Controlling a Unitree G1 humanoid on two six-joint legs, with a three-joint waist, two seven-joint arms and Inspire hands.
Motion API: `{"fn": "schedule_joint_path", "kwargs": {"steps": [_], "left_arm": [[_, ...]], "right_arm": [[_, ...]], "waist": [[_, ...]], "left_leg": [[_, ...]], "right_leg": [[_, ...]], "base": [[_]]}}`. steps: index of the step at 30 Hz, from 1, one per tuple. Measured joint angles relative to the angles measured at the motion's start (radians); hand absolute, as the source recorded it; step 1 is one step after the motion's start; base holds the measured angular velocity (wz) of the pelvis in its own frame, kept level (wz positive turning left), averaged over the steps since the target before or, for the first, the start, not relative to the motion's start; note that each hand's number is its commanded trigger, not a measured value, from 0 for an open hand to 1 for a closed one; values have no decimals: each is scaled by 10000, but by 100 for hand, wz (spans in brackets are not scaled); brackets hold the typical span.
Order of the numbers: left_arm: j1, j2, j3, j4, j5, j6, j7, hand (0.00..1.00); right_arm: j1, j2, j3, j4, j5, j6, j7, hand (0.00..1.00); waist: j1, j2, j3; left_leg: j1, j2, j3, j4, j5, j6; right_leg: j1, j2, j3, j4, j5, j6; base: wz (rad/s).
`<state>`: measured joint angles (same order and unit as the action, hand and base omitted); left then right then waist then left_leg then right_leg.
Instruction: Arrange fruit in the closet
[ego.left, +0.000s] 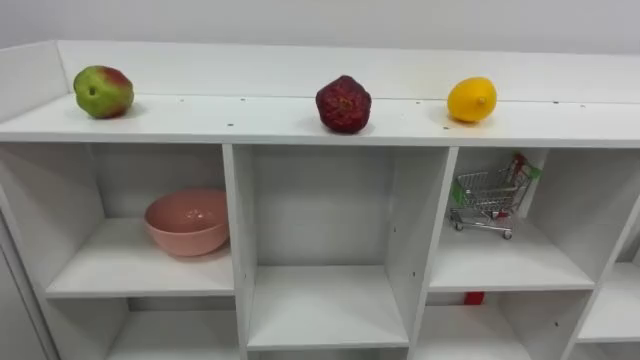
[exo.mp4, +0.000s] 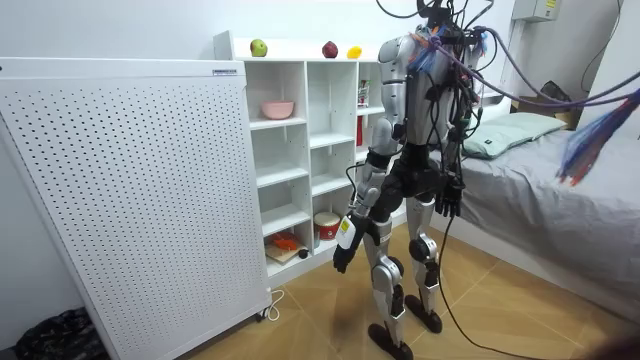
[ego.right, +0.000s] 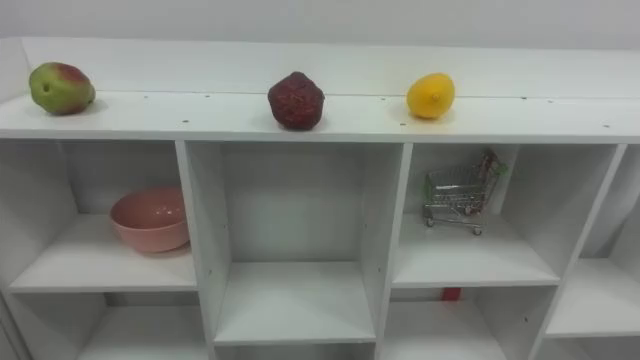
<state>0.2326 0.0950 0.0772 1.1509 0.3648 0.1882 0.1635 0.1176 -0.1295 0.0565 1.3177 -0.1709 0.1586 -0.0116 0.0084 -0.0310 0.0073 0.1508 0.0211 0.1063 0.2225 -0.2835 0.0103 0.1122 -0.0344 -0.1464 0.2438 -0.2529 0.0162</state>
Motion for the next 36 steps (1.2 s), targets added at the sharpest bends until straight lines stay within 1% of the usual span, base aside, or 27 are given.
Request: {"fn": "schedule_joint_path", "kwargs": {"steps": [1, 6, 9, 12, 14, 16, 17, 18, 19, 20, 21, 23, 25, 26, 27, 28, 29, 31, 32, 33, 34, 35, 36], "left_arm": [[0, 0, 0, 0, 0, 0, 0, 0], [15, 0, 3, -10, 3, -13, 0, 0], [7, -1, -7, -10, 0, -129, 20, 0], [-2, -6, -6, -30, 5, -186, 51, 0], [0, -20, 4, -30, 1, -206, 116, 0], [-54, -22, 105, -53, 11, -245, 222, 0], [-57, -26, 205, -55, 12, -272, 222, 0], [-60, -16, 276, -57, 8, -309, 227, 0], [-58, -15, 335, -70, 6, -385, 235, 0], [-58, -15, 378, -101, 6, -412, 235, 0], [-67, 2, 409, -159, 3, -462, 261, 0], [-51, 12, 411, -266, 5, -553, 445, 0], [-13, 10, 407, -315, -2, -723, 692, 0], [-19, 14, 409, -318, -2, -747, 733, 0], [-39, 31, 414, -323, -2, -800, 842, 0], [-44, 49, 417, -339, 7, -851, 960, 0], [-43, 59, 416, -344, 10, -874, 995, 0], [-50, 87, 389, -346, 0, -881, 1041, 0], [-51, 94, 377, -356, 9, -896, 1040, 0], [-52, 93, 377, -356, 9, -915, 1040, 0], [-39, 96, 373, -357, 10, -960, 1040, 0], [-28, 99, 375, -357, 7, -989, 1040, 0], [-9, 101, 362, -367, 0, -1063, 1040, 0]], "right_arm": [[0, 0, 0, 1, 0, -52, -2, 0], [-10, 0, -6, 7, 40, -65, -34, 0], [-14, 0, -6, 6, 216, -90, -288, 0], [-14, 1, -73, -3, 711, -159, -678, 0], [-20, 3, -412, -10, 1219, -168, -994, 0], [-50, 2, -969, -193, 2417, -277, -1445, 0], [-49, 2, -1131, -334, 2651, -291, -1526, 0], [-91, -1, -1405, -575, 3118, -407, -1676, 0], [-144, 0, -1674, -992, 3527, -467, -1864, 0], [-178, -1, -1754, -1260, 3701, -496, -1960, 0], [-277, 0, -1912, -1725, 4084, -681, -2085, 0], [-373, 0, -2073, -2634, 4572, -820, -2329, 0], [-399, 1, -2120, -4297, 5044, -955, -2745, 0], [-403, 1, -2119, -4734, 5110, -986, -2872, 0], [-403, 8, -2116, -5596, 5193, -1096, -3117, 0], [-390, 8, -2115, -6411, 5194, -1194, -3313, 0], [-394, 9, -2111, -6834, 5185, -1196, -3423, 0], [-411, 12, -2088, -8466, 5155, -1312, -3715, 0], [-411, 10, -2072, -9247, 5141, -1371, -3882, 0], [-414, 7, -2072, -9630, 5140, -1387, -3952, 0], [-428, 6, -2069, -10261, 5144, -1549, -4053, 0], [-449, 6, -2068, -10494, 5145, -1654, -4089, 0], [-492, 6, -2061, -10920, 5142, -1730, -4187, 0]], "waist": [[-1, 0, 0], [19, 25, -5], [15, 48, -3], [1, 78, -7], [1, 91, -7], [-15, 71, -1], [-21, 72, 2], [-32, 85, -4], [-30, 83, -2], [-35, 85, -1], [-51, 66, -10], [-78, 69, -10], [-59, 46, -18], [-53, 48, -20], [-54, 54, -18], [-35, 16, -11], [-14, 14, -18], [-31, 8, -46], [-29, -21, -44], [-25, -28, -40], [-11, -46, -36], [-13, -48, -34], [-5, -94, -51]], "left_leg": [[-6, 0, 0, 0, 0, 0], [-8, 2, -3, 2, 0, 0], [-9, 2, 4, 0, 0, 0], [-10, 2, 6, -13, 0, 0], [-7, -1, 3, -18, 0, 0], [-11, -1, 11, -17, 0, 0], [-13, 1, 12, -17, 0, 0], [-10, 1, 16, -20, 0, 0], [-4, -4, 28, -20, 0, 0], [-5, -4, 34, -19, 0, 0], [0, -4, 38, -20, 0, 0], [8, -5, 38, -22, 0, 0], [-20, 5, 42, -22, 2, 1], [-25, 10, 48, -22, 3, 1], [-39, 15, 52, -24, 3, 1], [-61, 16, 50, -31, 3, 1], [-76, 18, 48, -30, 3, 1], [-91, 22, 50, -32, 3, 1], [-96, 26, 53, -42, 3, 1], [-100, 27, 53, -58, 4, 0], [-101, 30, 53, -108, 4, 0], [-105, 30, 51, -134, 6, -3], [-103, 29, 55, -193, 8, -5]], "right_leg": [[0, 1, -1, 0, 0, 0], [6, 8, -4, -15, 0, 0], [9, 9, 1, -18, 1, 1], [11, 8, -14, -20, 4, 1], [20, 8, -3, -18, 4, 2], [15, 9, -6, -19, 6, 1], [17, 12, -6, -34, 8, -1], [24, 13, -1, -55, 12, -6], [16, 8, 7, -53, 15, -1], [7, 6, 19, -64, 17, 1], [2, 10, 39, -91, 22, 5], [26, 14, 37, -132, 33, 6], [27, 40, 50, -211, 111, 5], [18, 46, 56, -229, 133, 4], [-11, 54, 74, -231, 142, 5], [-33, 54, 70, -235, 142, 6], [-49, 55, 66, -235, 143, 6], [-82, 71, 84, -237, 151, 0], [-87, 77, 84, -240, 151, -1], [-91, 81, 90, -247, 151, -1], [-91, 90, 102, -267, 152, -2], [-86, 91, 98, -285, 154, -3], [-73, 94, 91, -331, 162, 6]], "base": [[0], [0], [0], [0], [0], [0], [0], [0], [0], [0], [0], [0], [-2], [-5], [-4], [-3], [0], [0], [0], [0], [0], [0], [0]]}}
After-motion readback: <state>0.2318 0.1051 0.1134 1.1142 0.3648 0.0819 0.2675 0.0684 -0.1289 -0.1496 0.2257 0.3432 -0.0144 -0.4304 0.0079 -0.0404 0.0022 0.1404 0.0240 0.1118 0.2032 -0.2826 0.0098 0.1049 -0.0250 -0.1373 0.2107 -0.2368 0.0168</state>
